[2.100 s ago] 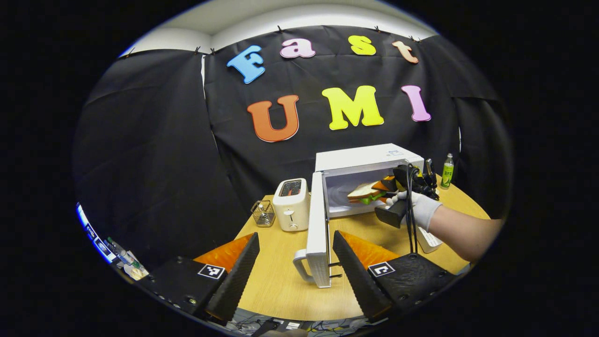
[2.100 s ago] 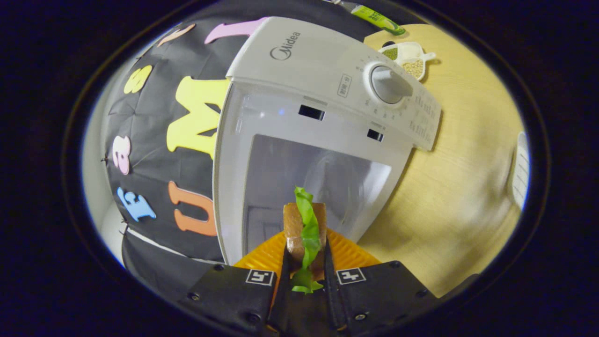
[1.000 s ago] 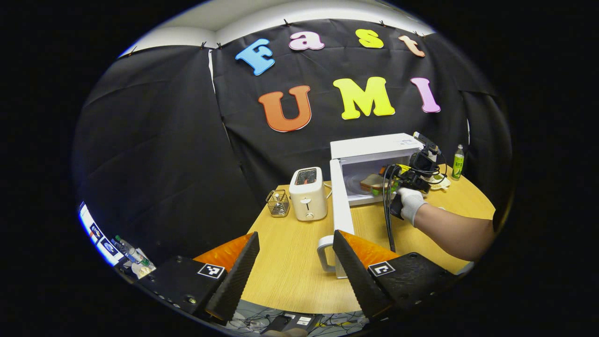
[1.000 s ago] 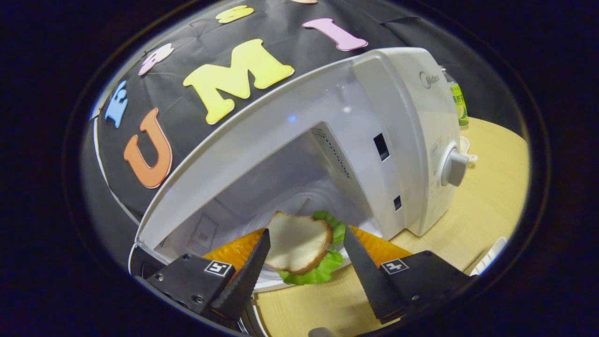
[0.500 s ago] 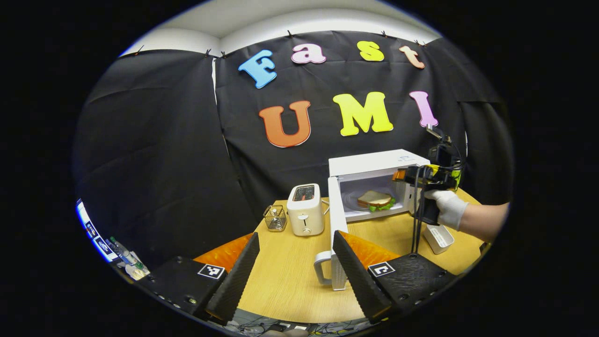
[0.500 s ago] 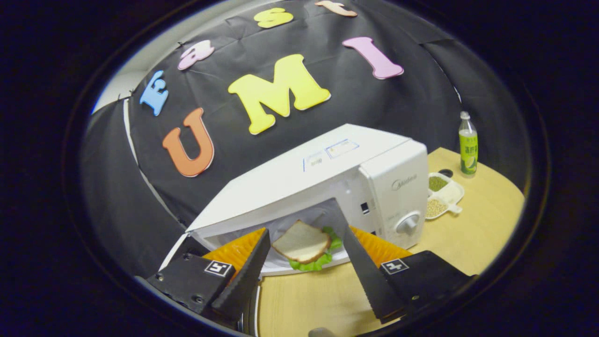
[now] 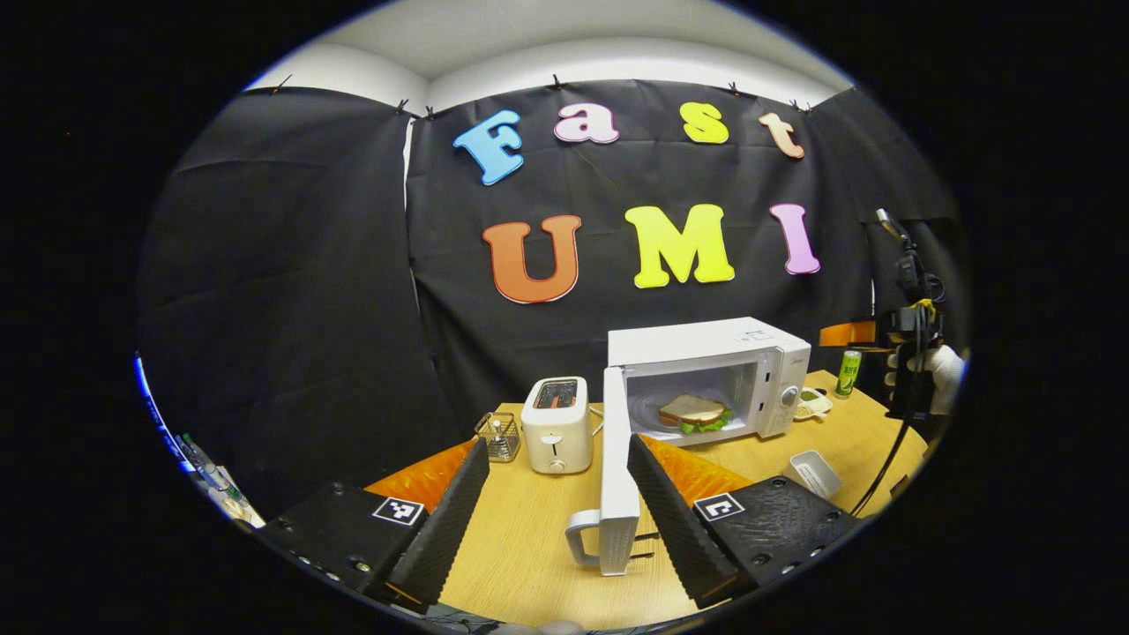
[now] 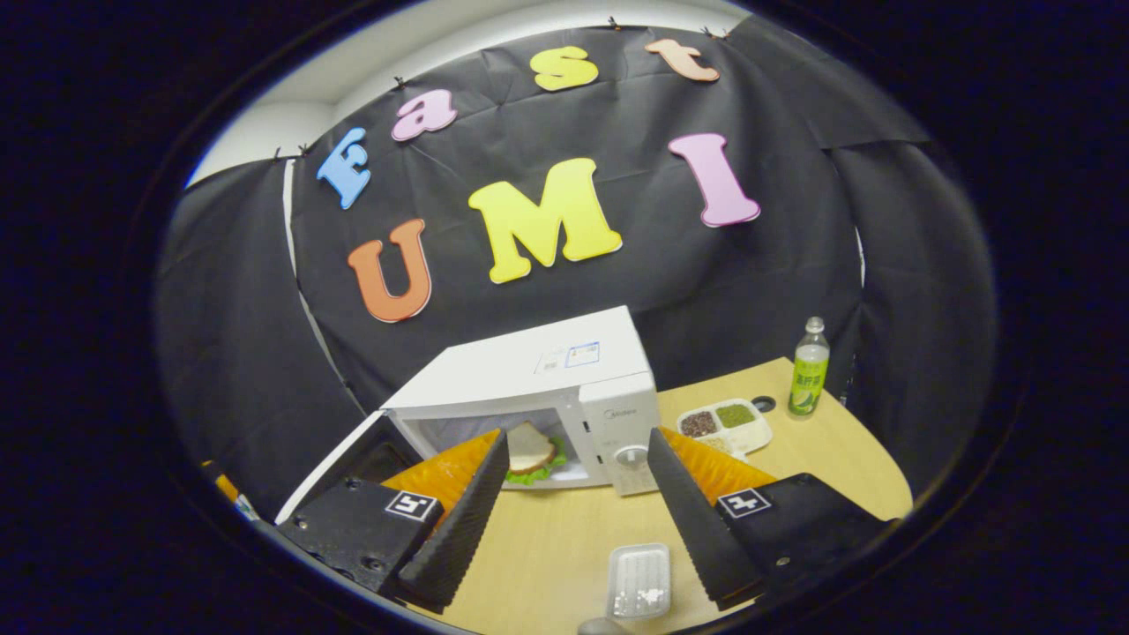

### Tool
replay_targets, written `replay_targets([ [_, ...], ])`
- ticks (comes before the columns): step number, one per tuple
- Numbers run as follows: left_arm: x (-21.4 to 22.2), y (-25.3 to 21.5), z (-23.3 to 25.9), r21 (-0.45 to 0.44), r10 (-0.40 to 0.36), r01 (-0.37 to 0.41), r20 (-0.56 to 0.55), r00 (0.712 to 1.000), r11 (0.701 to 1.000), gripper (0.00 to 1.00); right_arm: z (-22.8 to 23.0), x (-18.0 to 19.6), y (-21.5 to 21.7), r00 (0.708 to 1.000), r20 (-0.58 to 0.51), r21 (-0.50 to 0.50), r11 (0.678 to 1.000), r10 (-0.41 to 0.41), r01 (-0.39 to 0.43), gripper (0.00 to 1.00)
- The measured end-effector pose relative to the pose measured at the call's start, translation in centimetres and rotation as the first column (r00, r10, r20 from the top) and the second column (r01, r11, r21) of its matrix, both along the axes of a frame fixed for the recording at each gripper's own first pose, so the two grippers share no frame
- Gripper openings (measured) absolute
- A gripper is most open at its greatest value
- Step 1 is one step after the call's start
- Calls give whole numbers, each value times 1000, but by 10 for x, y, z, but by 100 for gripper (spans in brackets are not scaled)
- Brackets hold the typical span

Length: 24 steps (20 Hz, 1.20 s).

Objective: Open the microwave oven with the left hand, put the food in, and close the microwave oven.

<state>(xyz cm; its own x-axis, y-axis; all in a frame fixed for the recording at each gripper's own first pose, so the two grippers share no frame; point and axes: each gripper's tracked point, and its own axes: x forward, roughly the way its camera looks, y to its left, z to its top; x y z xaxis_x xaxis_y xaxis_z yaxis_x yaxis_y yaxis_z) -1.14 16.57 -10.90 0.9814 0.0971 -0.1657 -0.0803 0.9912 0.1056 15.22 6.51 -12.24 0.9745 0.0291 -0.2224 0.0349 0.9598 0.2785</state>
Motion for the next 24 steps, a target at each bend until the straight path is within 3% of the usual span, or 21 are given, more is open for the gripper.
replay_targets([
  [1, 2, 1, 0, 1, -1, 1, 4, 1000, 1000, 95, 4, -12, -9, 1000, 6, -22, 1000, -1, 1, 90],
  [2, 5, 2, -1, 2, -2, 2, 5, 1000, 1000, 95, 7, -21, -17, 1000, 8, -44, 999, -4, 4, 100],
  [4, 13, 6, -2, 6, -1, 1, 10, 1000, 1000, 95, 14, -38, -32, 1000, 13, -75, 997, -8, 9, 100],
  [5, 16, 9, -3, 5, 1, -2, 11, 1000, 1000, 95, 16, -43, -42, 1000, 12, -87, 996, -22, 23, 90],
  [6, 18, 11, -3, 2, 3, -3, 16, 1000, 1000, 95, 21, -49, -52, 999, 18, -98, 995, -34, 35, 100],
  [9, 23, 24, -5, 16, 15, -15, 18, 1000, 1000, 95, 35, -59, -70, 996, 44, -107, 991, -78, 82, 100],
  [10, 26, 27, -7, 13, 18, -18, 16, 1000, 1000, 95, 37, -63, -73, 995, 46, -105, 990, -86, 91, 90],
  [11, 27, 29, -9, 10, 19, -20, 17, 1000, 1000, 83, 39, -66, -74, 995, 47, -106, 990, -92, 96, 91],
  [12, 28, 34, -12, 12, 29, -30, 9, 1000, 999, 88, 41, -70, -77, 994, 48, -109, 989, -99, 104, 91],
  [13, 31, 40, -18, 15, 40, -40, -5, 999, 999, 69, 43, -74, -79, 992, 53, -113, 987, -111, 116, 91],
  [14, 29, 45, -25, 16, 56, -55, -17, 998, 998, 51, 45, -77, -79, 992, 60, -110, 987, -114, 120, 100],
  [15, 29, 50, -28, 18, 69, -68, -16, 997, 997, 32, 44, -80, -78, 991, 58, -110, 986, -116, 122, 91],
  [16, 30, 53, -33, 13, 68, -68, -16, 998, 998, 30, 43, -83, -78, 992, 54, -111, 986, -117, 123, 91],
  [17, 30, 54, -40, 1, 64, -64, -25, 998, 998, 12, 42, -87, -78, 992, 49, -114, 986, -120, 125, 91],
  [18, 31, 55, -51, -14, 57, -58, -42, 997, 998, 8, 41, -90, -79, 992, 41, -115, 985, -123, 127, 100],
  [19, 31, 55, -59, -29, 44, -45, -47, 998, 999, 1, 40, -94, -81, 991, 35, -117, 985, -127, 130, 91],
  [24, 44, 60, -104, -99, -16, 5, -115, 993, 995, 0, 32, -111, -87, 986, -8, -126, 979, -165, 162, 91],
])
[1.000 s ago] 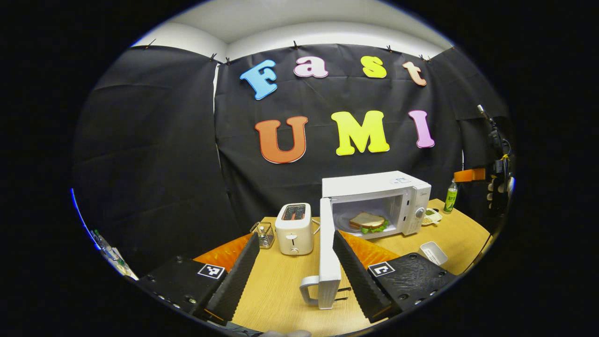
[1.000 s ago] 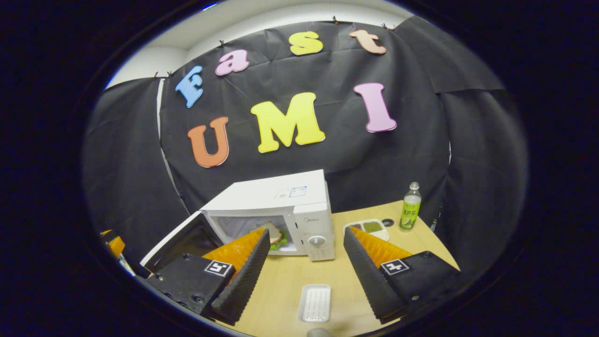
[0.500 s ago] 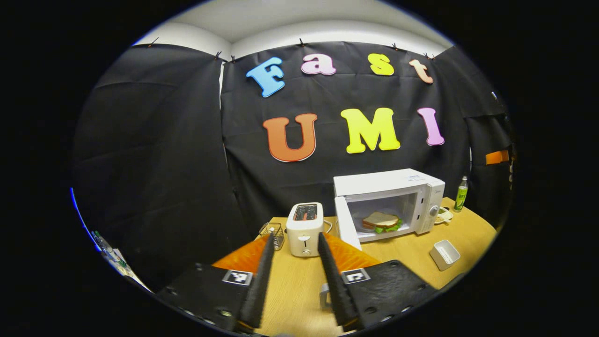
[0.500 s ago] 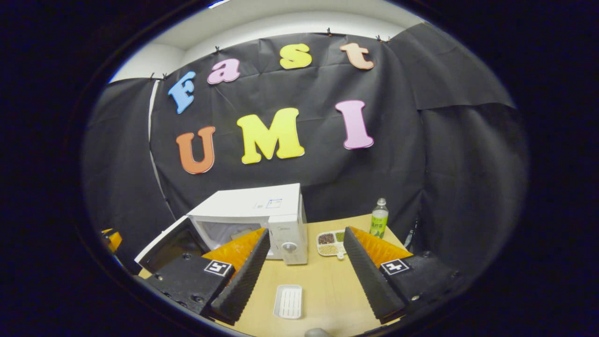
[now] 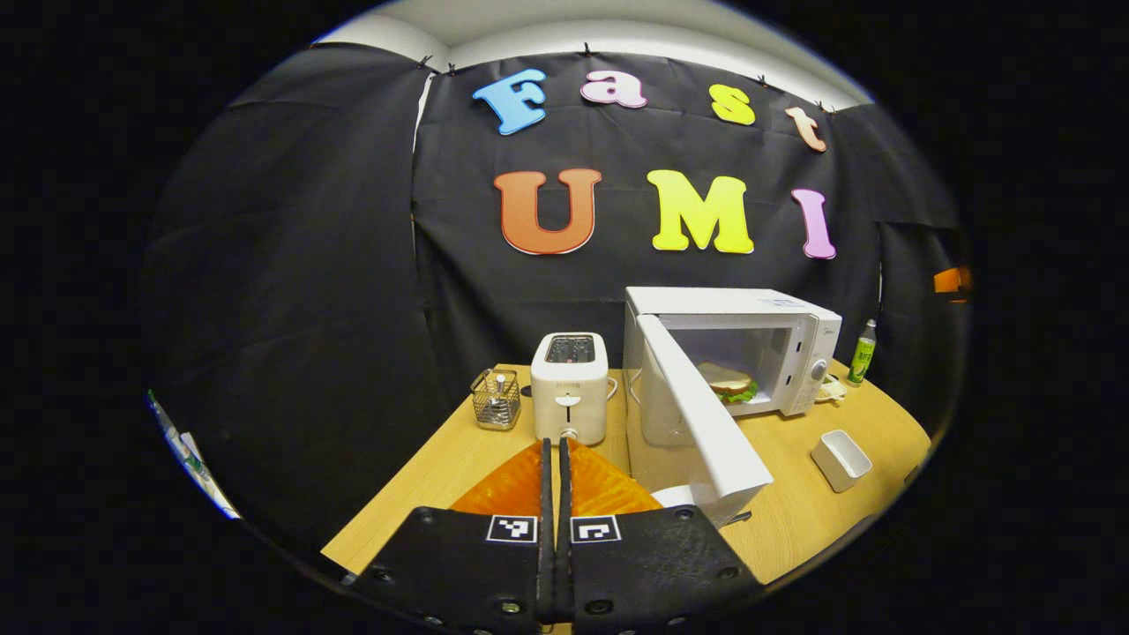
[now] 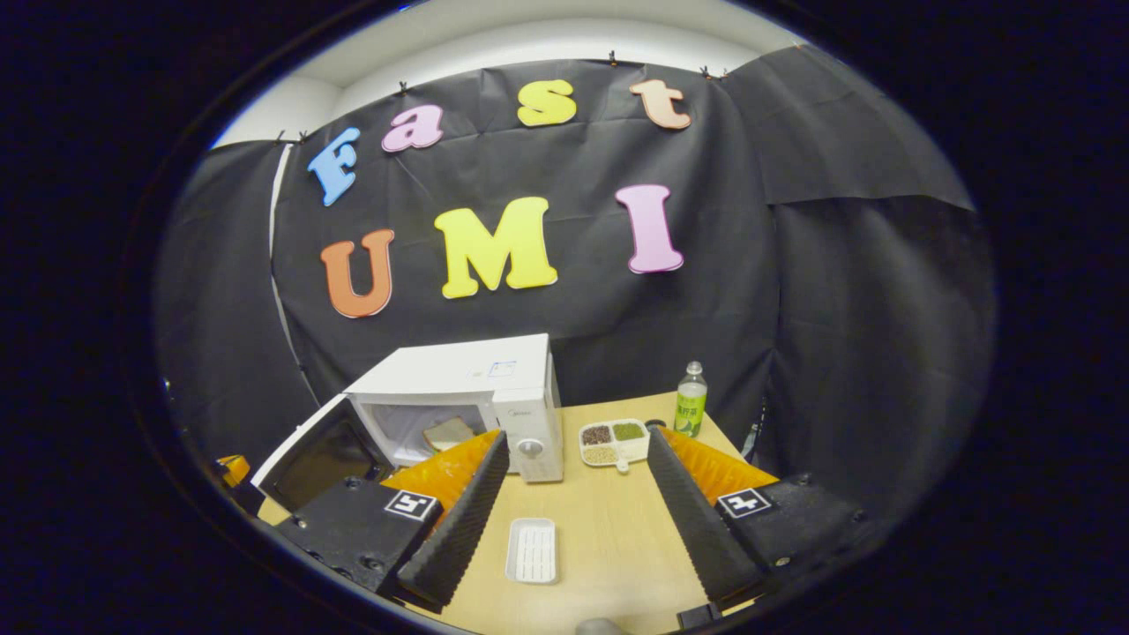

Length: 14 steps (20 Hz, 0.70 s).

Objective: Open the microwave oven with the left hand, put the food in, and close the microwave oven.

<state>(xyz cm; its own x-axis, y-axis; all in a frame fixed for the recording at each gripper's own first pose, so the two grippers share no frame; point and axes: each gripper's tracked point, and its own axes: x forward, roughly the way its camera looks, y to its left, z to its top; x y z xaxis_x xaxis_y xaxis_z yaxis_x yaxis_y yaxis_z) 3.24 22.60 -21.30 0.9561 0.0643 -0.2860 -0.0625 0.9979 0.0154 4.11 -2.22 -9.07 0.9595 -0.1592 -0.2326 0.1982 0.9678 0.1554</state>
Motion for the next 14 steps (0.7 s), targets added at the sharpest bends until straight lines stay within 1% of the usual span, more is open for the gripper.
replay_targets([
  [1, 2, 2, -10, 0, -2, 2, -14, 1000, 1000, 0, -1, -4, 0, 1000, -7, 4, 1000, -3, 3, 91],
  [2, 6, -1, -16, -4, -17, 17, -15, 1000, 1000, 0, -2, -7, 1, 1000, -14, 8, 1000, -6, 7, 100],
  [3, 8, -4, -23, -11, -38, 38, -23, 999, 999, 0, -3, -8, 1, 1000, -19, 10, 1000, -5, 5, 91],
  [4, 9, -6, -31, -2, -48, 48, -33, 998, 999, 0, -5, -11, 0, 1000, -29, 8, 1000, -7, 7, 100],
  [7, 12, -20, -52, 11, -86, 87, -67, 994, 996, 0, -10, -14, -2, 999, -47, 15, 1000, -12, 12, 100],
  [8, 14, -20, -54, 23, -90, 92, -69, 994, 995, 0, -11, -15, -3, 998, -53, 22, 1000, -13, 14, 91],
  [9, 15, -26, -55, 16, -101, 102, -67, 993, 995, 0, -13, -17, -3, 998, -56, 26, 1000, -15, 16, 91],
  [10, 13, -33, -56, 1, -114, 114, -68, 991, 993, 0, -14, -15, -4, 998, -62, 26, 999, -20, 22, 100],
  [11, 12, -41, -58, -7, -128, 128, -71, 989, 992, 0, -17, -15, -7, 997, -72, 25, 999, -29, 30, 91],
  [13, 14, -54, -60, -6, -154, 153, -70, 986, 988, 0, -18, -14, -7, 996, -77, 48, 998, -38, 42, 91],
  [14, 14, -62, -60, -12, -168, 167, -68, 983, 986, 0, -18, -14, -5, 996, -77, 55, 998, -39, 43, 100],
])
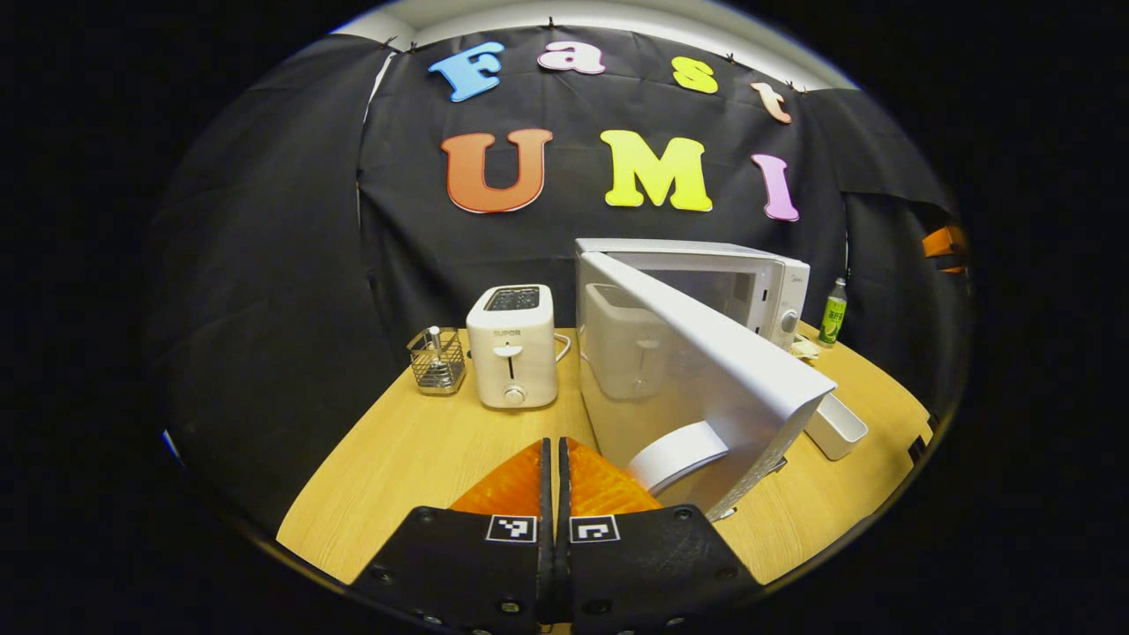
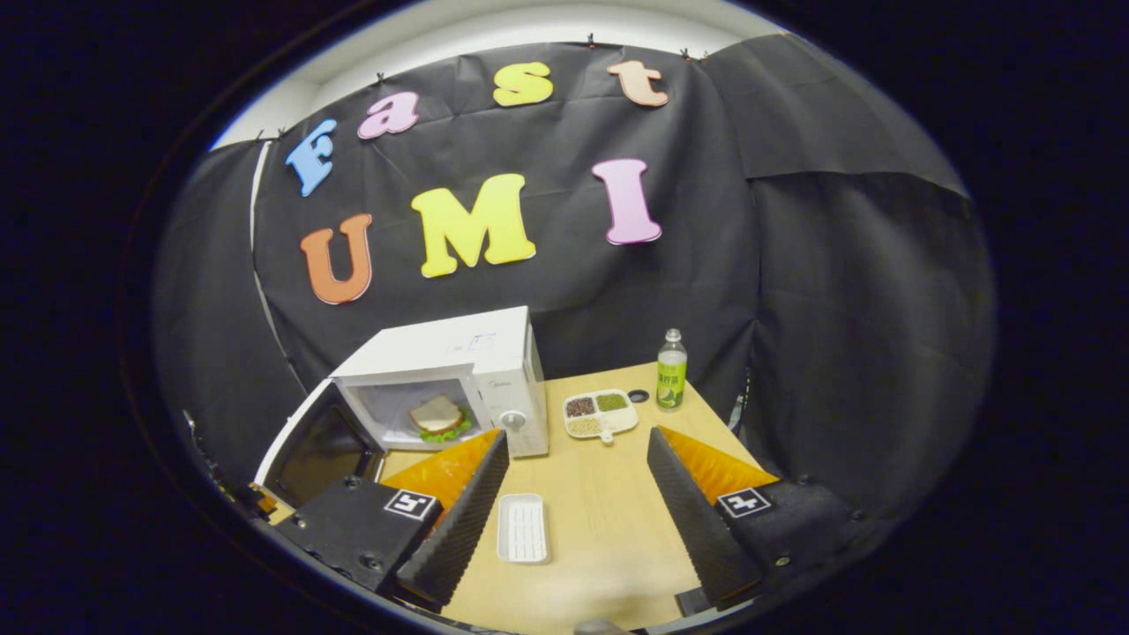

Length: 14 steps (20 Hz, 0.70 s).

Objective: Open the microwave oven with the left hand, put the food in, and close the microwave oven.

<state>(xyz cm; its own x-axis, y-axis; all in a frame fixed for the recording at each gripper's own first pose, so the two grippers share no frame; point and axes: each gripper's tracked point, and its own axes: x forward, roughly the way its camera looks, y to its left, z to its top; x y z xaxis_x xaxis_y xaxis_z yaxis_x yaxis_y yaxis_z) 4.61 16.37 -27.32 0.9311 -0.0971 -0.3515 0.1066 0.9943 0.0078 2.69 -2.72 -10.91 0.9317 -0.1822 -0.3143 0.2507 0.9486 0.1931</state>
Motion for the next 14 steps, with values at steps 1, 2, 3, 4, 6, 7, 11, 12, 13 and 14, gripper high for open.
replay_targets([
  [1, 0, -9, 0, -10, -15, 16, 2, 1000, 1000, 0, -1, 0, -1, 1000, -2, -2, 1000, 2, -2, 100],
  [2, 1, -20, 1, -16, -30, 30, 1, 1000, 999, 0, -2, 0, 1, 1000, -5, -9, 1000, 7, -7, 91],
  [3, 2, -30, 2, -18, -48, 48, 5, 999, 999, 0, -4, 0, 0, 1000, -11, -16, 1000, 10, -10, 91],
  [4, 2, -41, 2, -16, -67, 68, 8, 998, 998, 0, -5, -1, 1, 1000, -13, -18, 1000, 16, -17, 91],
  [6, 4, -61, 1, -18, -100, 100, 7, 995, 995, 0, -6, 1, 0, 1000, -16, -22, 1000, 21, -22, 91],
  [7, 6, -72, 2, -21, -118, 118, 6, 993, 993, 0, -6, 1, -2, 1000, -17, -24, 1000, 19, -19, 91],
  [11, 6, -113, -1, -30, -188, 188, -5, 982, 982, 0, -5, 4, -10, 1000, -16, -16, 1000, 15, -15, 100],
  [12, 8, -124, -1, -31, -204, 204, -5, 979, 978, 0, -3, 4, -11, 1000, -14, -15, 1000, 14, -14, 91],
  [13, 9, -133, 0, -32, -222, 221, -5, 975, 975, 0, -2, 5, -12, 1000, -9, -11, 1000, 14, -15, 91],
  [14, 10, -143, 2, -35, -238, 238, -4, 971, 971, 0, 0, 5, -12, 1000, 1, 0, 1000, 21, -21, 100],
])
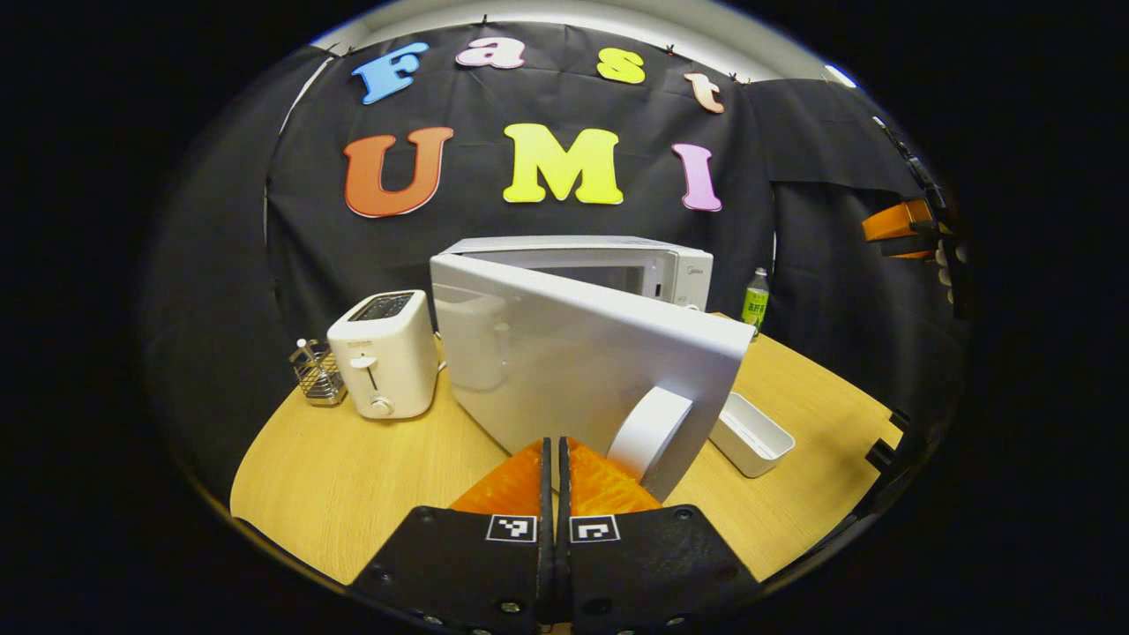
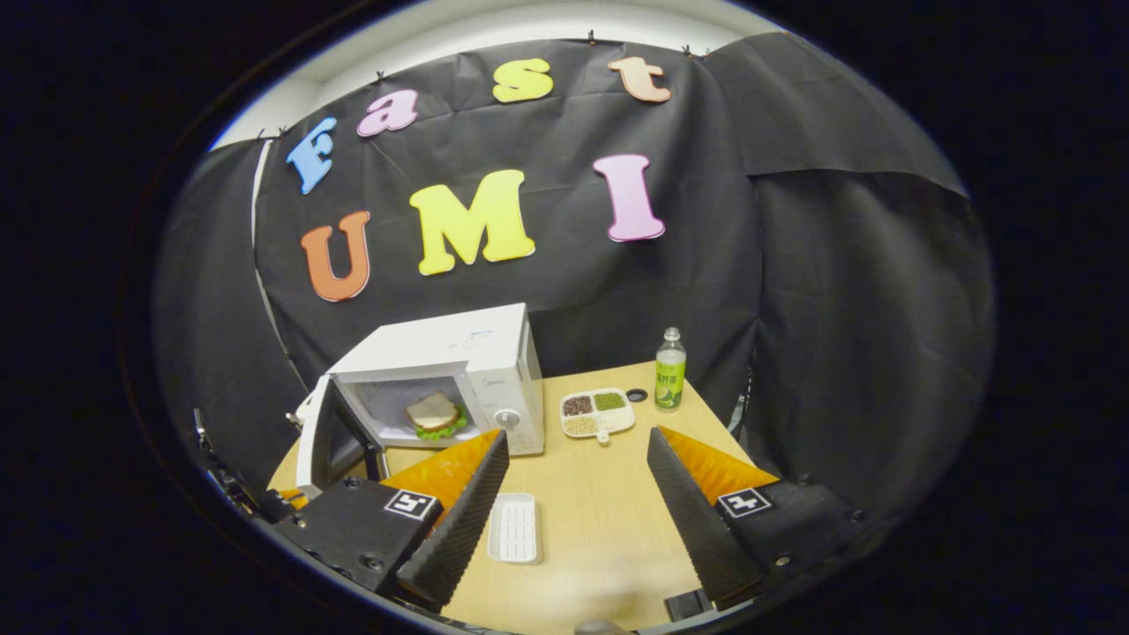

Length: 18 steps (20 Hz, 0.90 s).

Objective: Open the microwave oven with the left hand, put the food in, and close the microwave oven.

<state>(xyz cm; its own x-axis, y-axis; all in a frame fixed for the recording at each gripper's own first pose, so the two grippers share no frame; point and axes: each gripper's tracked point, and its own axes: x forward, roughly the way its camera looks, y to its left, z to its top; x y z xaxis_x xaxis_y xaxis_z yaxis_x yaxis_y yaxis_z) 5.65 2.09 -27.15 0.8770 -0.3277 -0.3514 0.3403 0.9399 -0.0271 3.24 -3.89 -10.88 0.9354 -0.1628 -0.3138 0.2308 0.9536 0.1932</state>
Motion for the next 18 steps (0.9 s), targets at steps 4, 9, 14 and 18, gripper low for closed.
replay_targets([
  [4, 11, -34, 1, -6, -52, 52, 0, 999, 999, 0, 0, 4, -11, 1000, -3, 10, 1000, -5, 5, 91],
  [9, 30, -67, 2, -1, -92, 92, -2, 996, 996, 0, 2, 8, -27, 1000, -12, 1, 1000, -2, 2, 100],
  [14, 60, -100, 6, -4, -111, 111, 2, 994, 994, 0, 5, 10, -50, 1000, -13, -16, 1000, -10, 10, 100],
  [18, 88, -121, 11, -15, -104, 104, 8, 995, 994, 0, 3, 15, -64, 1000, -16, -36, 999, -9, 8, 91],
])
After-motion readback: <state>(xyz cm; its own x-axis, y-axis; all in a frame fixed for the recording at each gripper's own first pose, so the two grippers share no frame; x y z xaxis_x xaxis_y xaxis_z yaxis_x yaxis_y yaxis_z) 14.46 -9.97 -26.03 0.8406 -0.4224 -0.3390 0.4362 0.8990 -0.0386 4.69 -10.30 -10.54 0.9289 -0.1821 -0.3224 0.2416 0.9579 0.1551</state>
